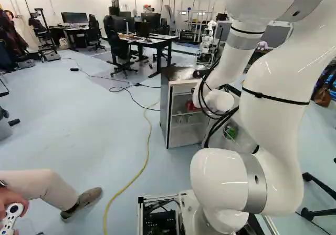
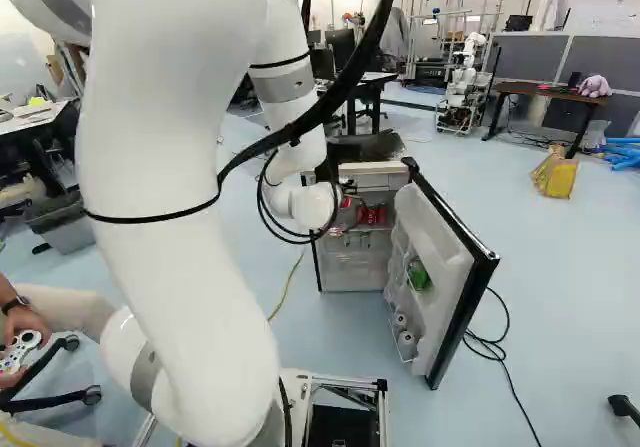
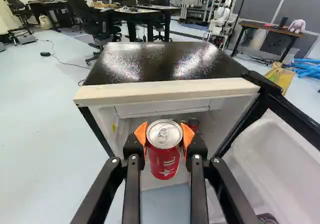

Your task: Grab a drink from the fridge

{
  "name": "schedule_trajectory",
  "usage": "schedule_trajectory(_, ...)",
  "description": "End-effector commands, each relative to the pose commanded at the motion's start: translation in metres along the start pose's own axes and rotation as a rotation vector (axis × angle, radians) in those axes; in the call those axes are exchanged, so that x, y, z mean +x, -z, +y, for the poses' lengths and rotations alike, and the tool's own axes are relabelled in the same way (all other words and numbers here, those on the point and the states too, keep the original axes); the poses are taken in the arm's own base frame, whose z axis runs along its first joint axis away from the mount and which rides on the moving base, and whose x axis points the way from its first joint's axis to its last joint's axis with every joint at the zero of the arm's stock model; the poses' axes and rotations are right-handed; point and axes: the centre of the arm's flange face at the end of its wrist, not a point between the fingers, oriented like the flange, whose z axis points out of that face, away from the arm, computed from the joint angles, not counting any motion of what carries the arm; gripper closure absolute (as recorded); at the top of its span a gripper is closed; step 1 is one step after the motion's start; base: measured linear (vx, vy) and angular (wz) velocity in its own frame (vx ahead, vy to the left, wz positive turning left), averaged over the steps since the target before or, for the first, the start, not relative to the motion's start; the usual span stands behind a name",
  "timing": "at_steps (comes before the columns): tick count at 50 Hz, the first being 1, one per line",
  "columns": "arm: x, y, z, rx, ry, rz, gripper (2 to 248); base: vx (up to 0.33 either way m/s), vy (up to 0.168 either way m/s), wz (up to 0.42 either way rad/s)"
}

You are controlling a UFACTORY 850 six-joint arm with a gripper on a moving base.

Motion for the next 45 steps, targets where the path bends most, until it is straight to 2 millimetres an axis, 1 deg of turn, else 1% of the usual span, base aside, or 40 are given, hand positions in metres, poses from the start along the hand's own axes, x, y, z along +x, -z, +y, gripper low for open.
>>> schedule_trajectory(45,0.029,0.026,0.0,-0.017,0.019,-0.031,157,0.0,0.0,0.0)
